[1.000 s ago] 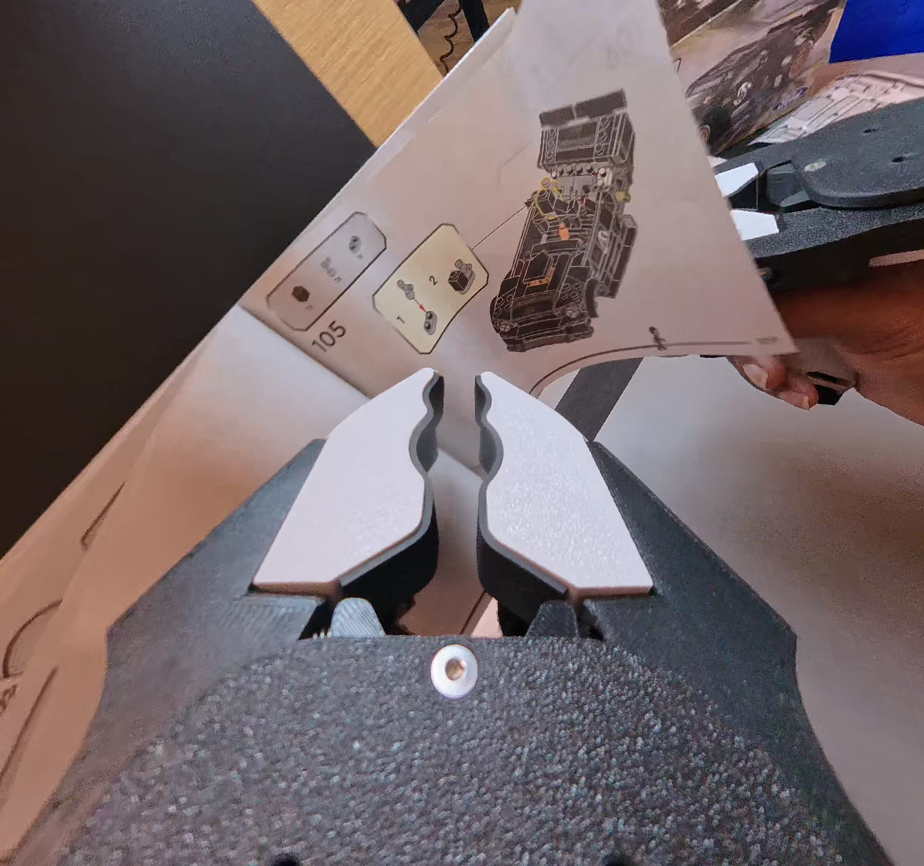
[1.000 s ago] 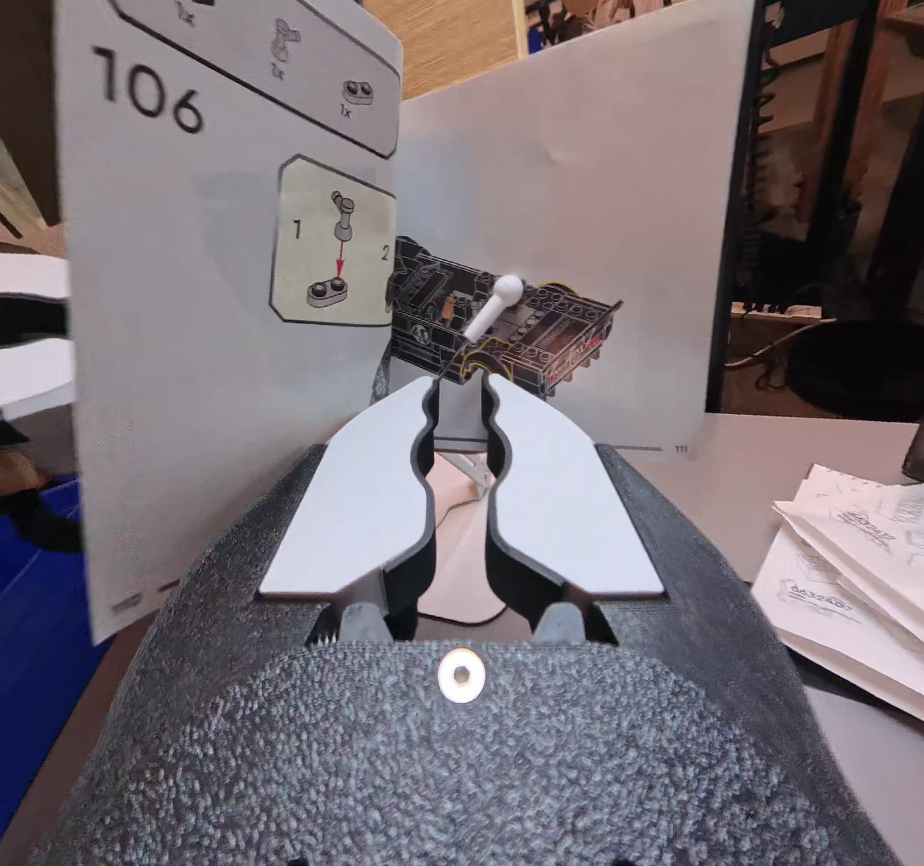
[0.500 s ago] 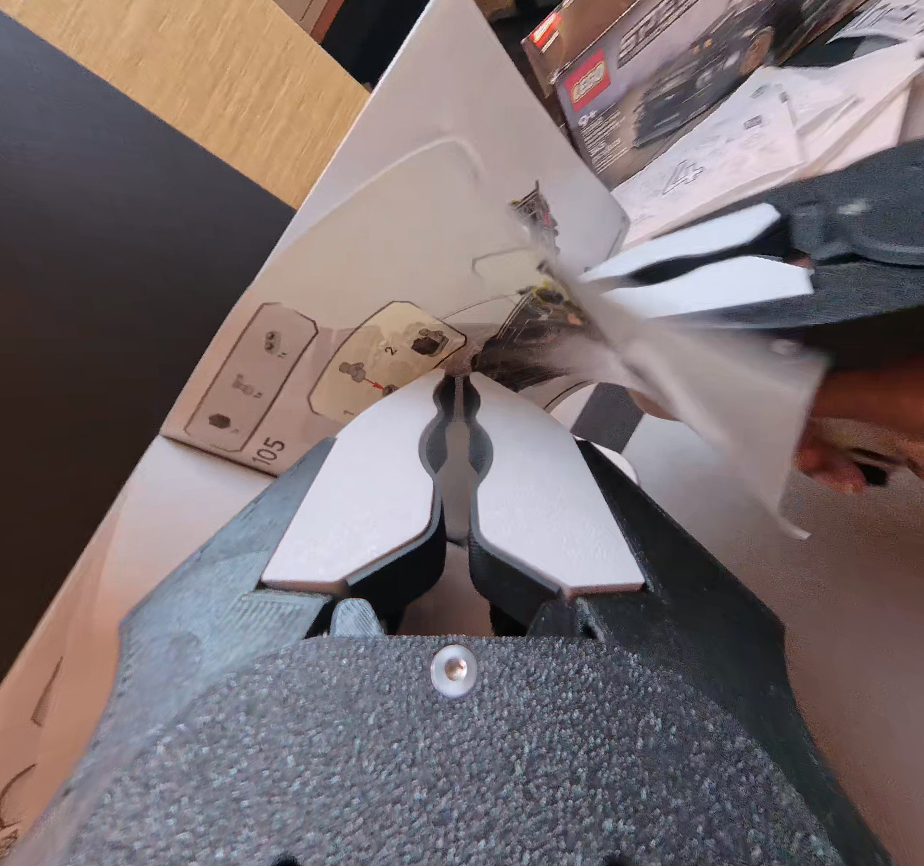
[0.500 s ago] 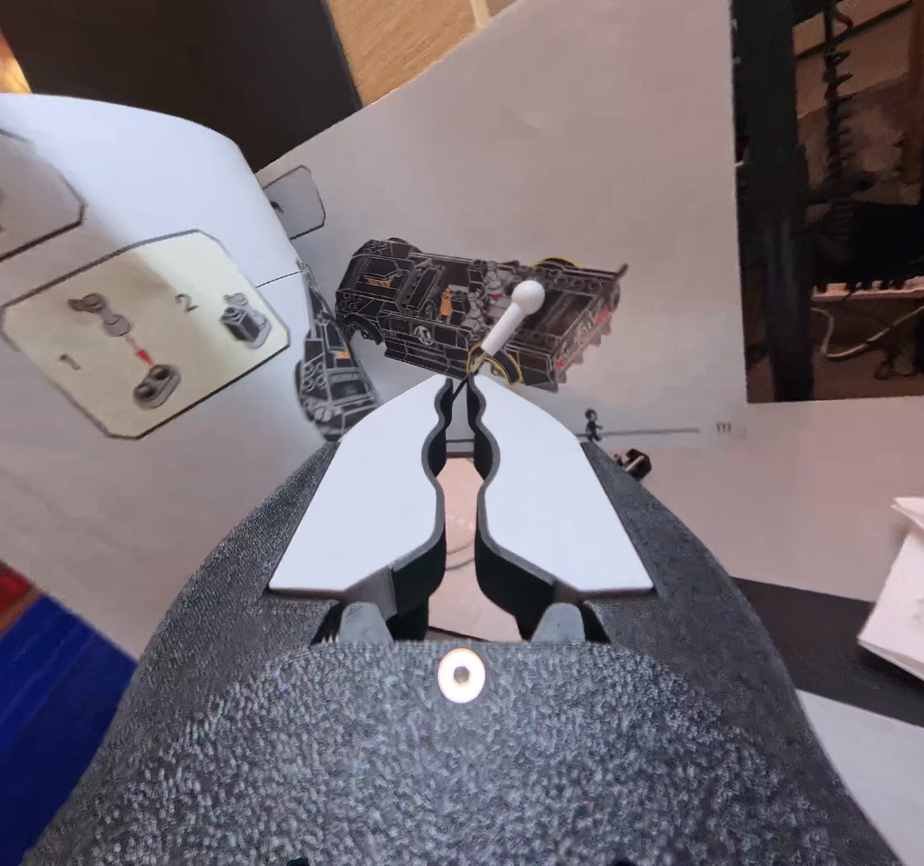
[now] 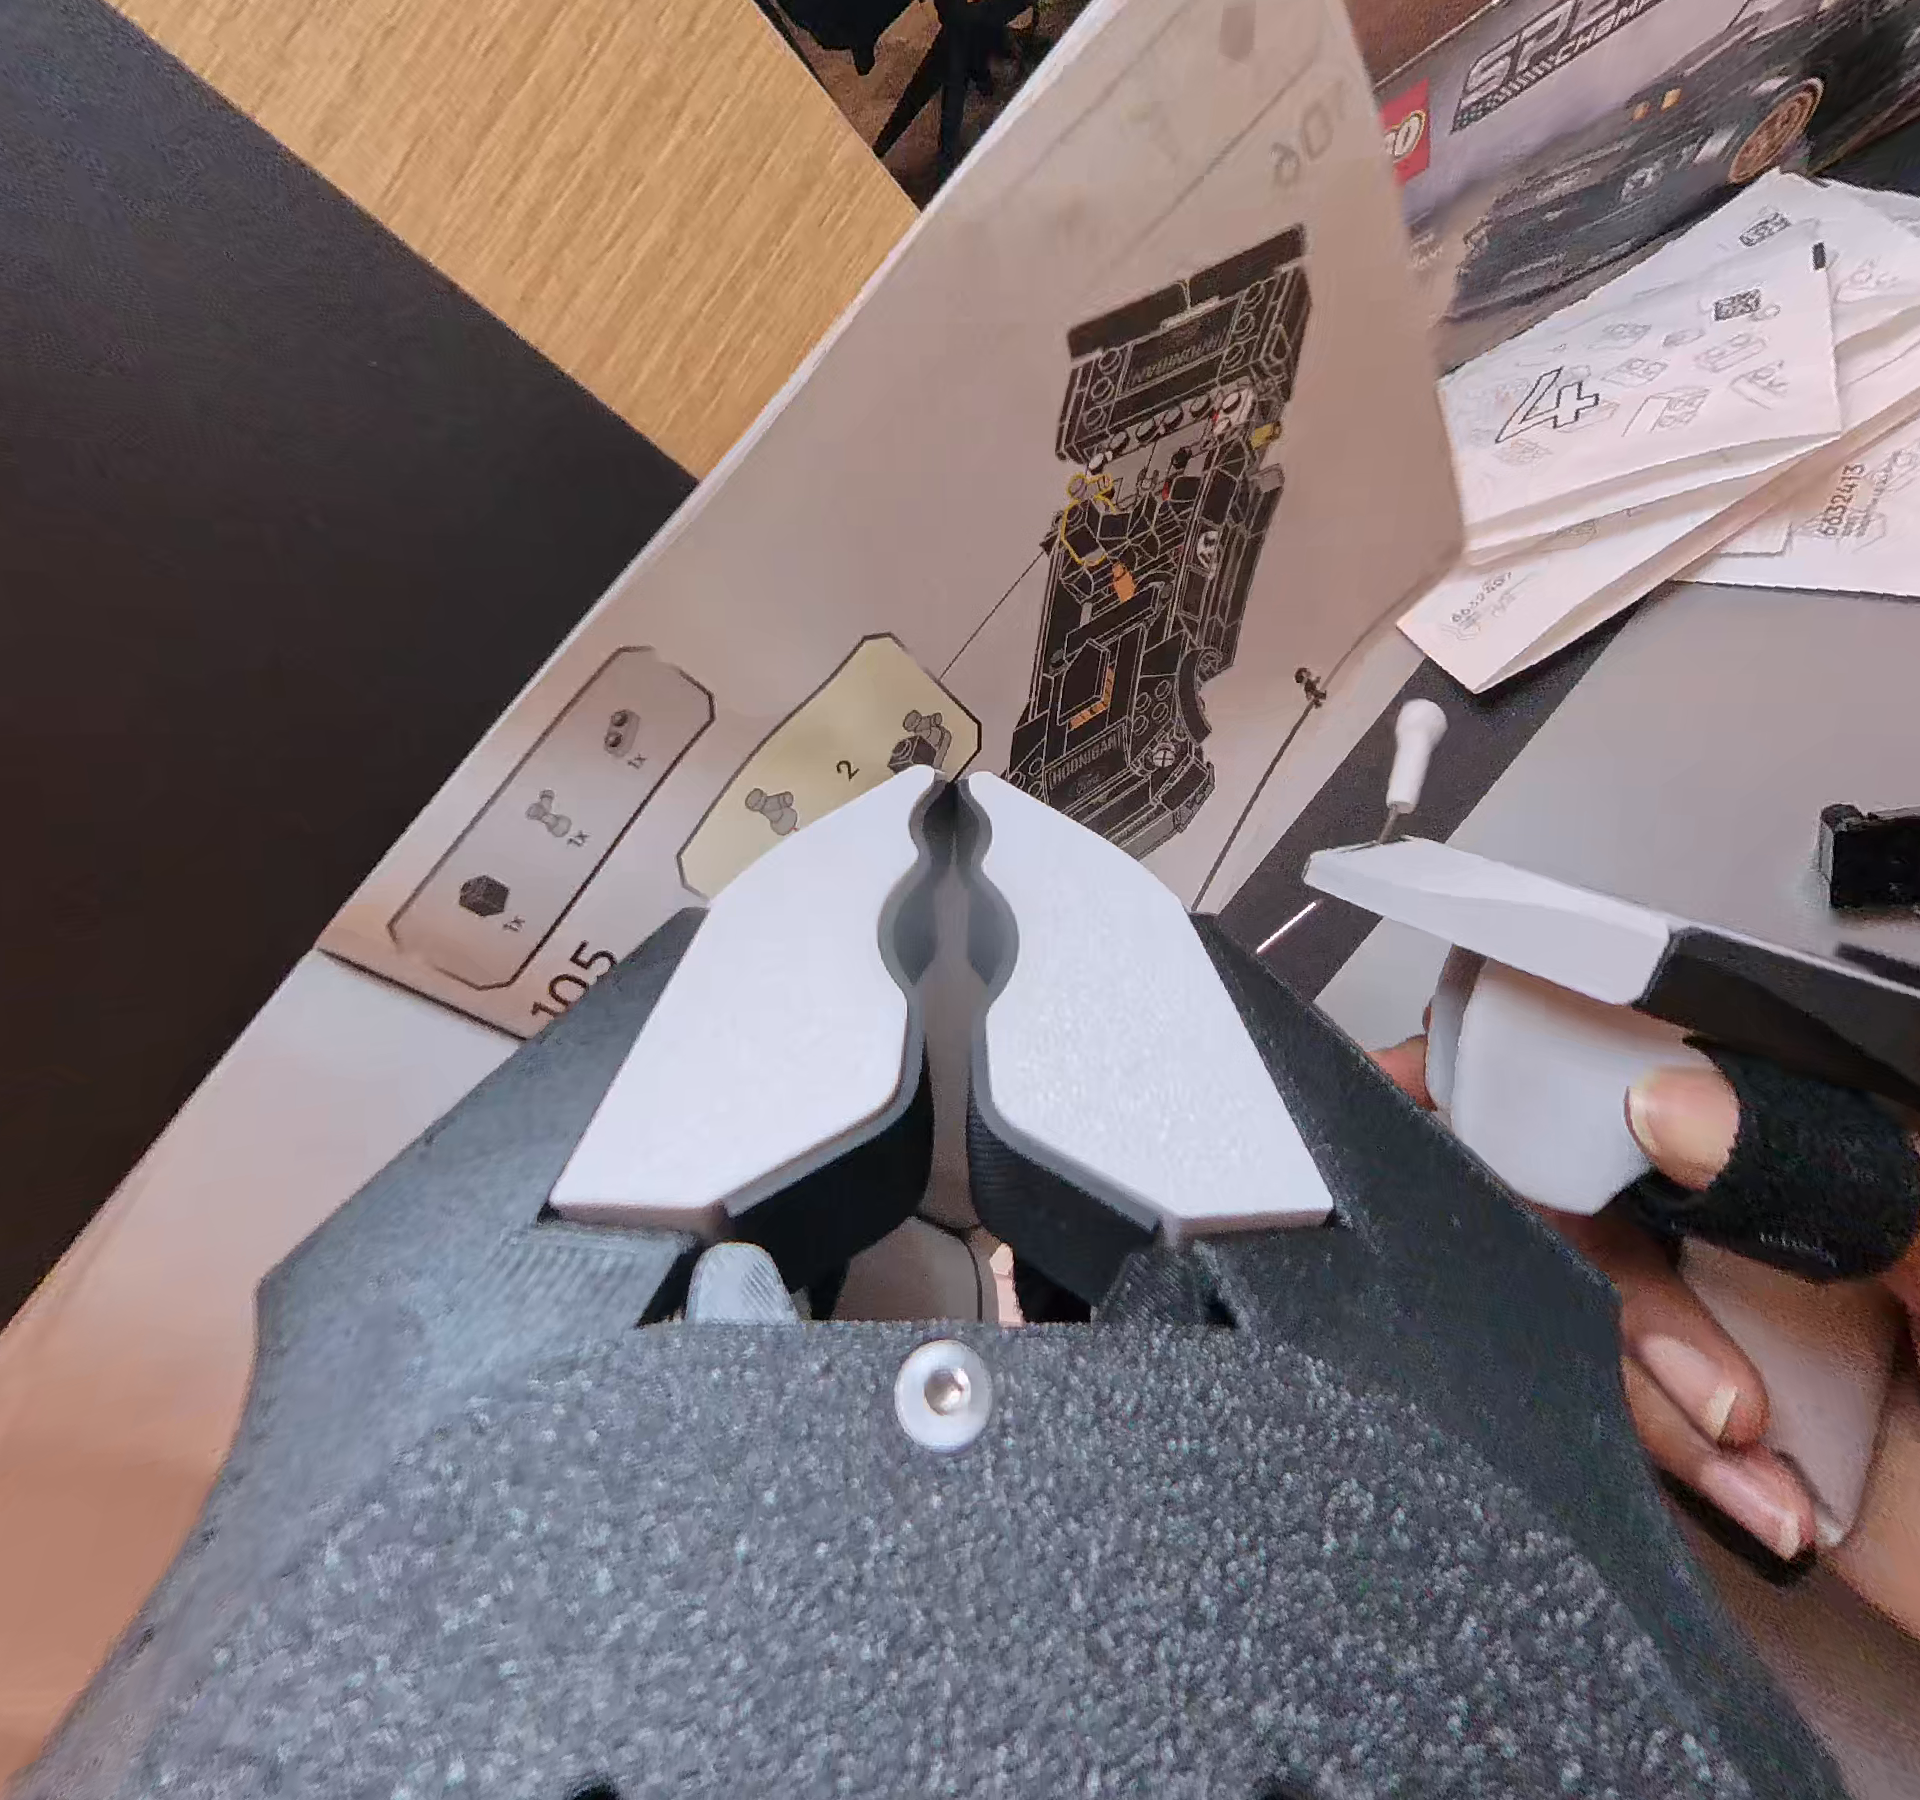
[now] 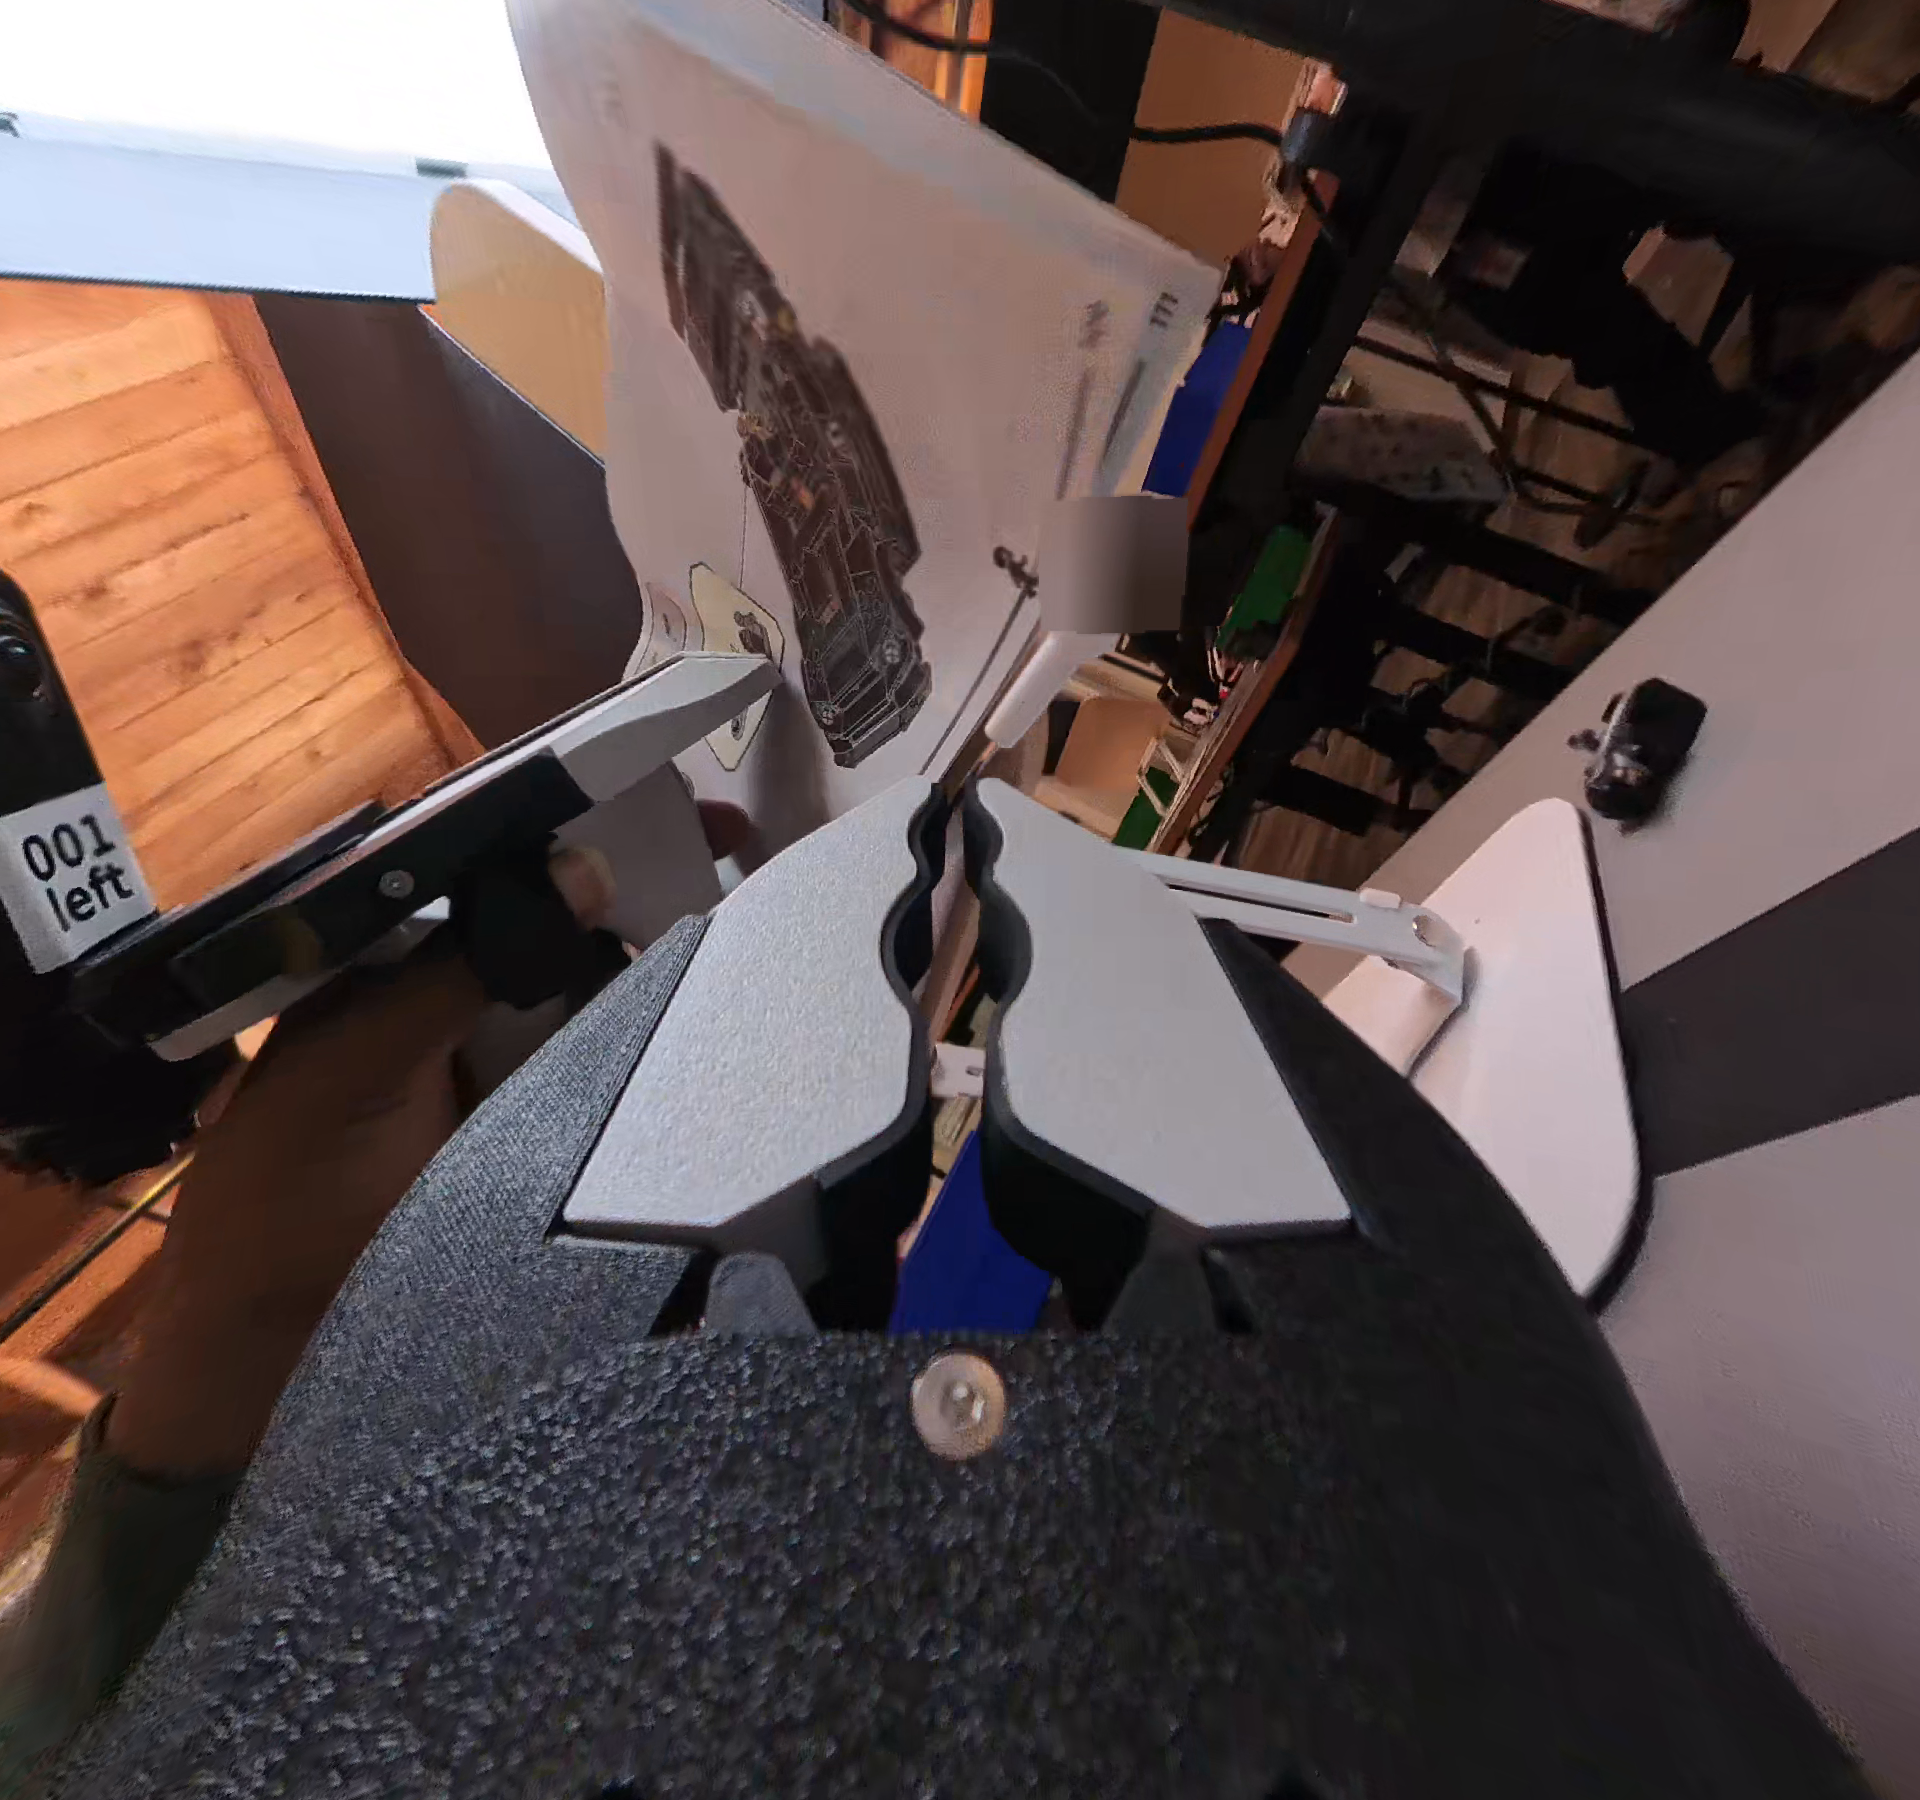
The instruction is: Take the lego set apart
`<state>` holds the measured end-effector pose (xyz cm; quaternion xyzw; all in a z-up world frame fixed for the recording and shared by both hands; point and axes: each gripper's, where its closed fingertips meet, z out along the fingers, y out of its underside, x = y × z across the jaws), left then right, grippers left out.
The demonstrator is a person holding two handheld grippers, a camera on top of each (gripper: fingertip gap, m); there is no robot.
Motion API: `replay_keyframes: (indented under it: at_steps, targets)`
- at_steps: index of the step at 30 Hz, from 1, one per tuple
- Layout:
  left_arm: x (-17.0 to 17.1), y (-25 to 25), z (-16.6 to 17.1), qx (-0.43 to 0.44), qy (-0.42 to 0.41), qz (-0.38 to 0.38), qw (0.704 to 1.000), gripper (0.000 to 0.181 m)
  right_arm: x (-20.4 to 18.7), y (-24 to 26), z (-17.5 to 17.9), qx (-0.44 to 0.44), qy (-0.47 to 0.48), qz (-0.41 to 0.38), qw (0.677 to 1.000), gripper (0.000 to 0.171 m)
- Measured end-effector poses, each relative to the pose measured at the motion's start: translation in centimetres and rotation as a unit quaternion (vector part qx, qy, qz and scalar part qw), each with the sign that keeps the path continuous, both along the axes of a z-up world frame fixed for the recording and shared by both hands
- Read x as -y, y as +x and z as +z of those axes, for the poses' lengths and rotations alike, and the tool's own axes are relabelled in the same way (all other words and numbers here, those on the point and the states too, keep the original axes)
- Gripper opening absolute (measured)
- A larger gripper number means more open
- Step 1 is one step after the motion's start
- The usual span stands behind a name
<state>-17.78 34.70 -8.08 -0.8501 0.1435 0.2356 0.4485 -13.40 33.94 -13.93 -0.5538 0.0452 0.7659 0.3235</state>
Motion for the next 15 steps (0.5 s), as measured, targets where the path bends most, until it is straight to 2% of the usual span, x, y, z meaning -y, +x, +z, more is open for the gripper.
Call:
replay_keyframes:
  at_steps: [3,7,9,12,13,15]
  targets:
    - [-0.1,-0.1,0.0,0.010,0.010,0.007,1.000,0.000,0.4,0.3,0.3,0.013,0.020,-0.036,0.999,0.002]
    - [0.1,0.0,0.1,0.033,0.016,0.004,0.999,0.000,0.7,0.6,2.2,0.111,0.172,-0.091,0.975,0.002]
    - [0.2,0.2,0.1,0.045,0.018,-0.002,0.999,0.000,1.0,0.0,3.8,0.185,0.296,-0.121,0.929,0.003]
    - [1.2,0.9,0.9,0.077,0.035,-0.025,0.996,0.000,1.9,-1.7,5.3,0.271,0.469,-0.117,0.833,0.004]
    - [1.9,0.8,1.6,0.084,0.048,-0.022,0.995,0.000,2.2,-2.1,5.5,0.289,0.507,-0.101,0.806,0.004]
    - [3.4,0.5,3.0,0.074,0.083,-0.017,0.994,0.000,2.1,-2.3,5.3,0.314,0.541,-0.073,0.776,0.006]
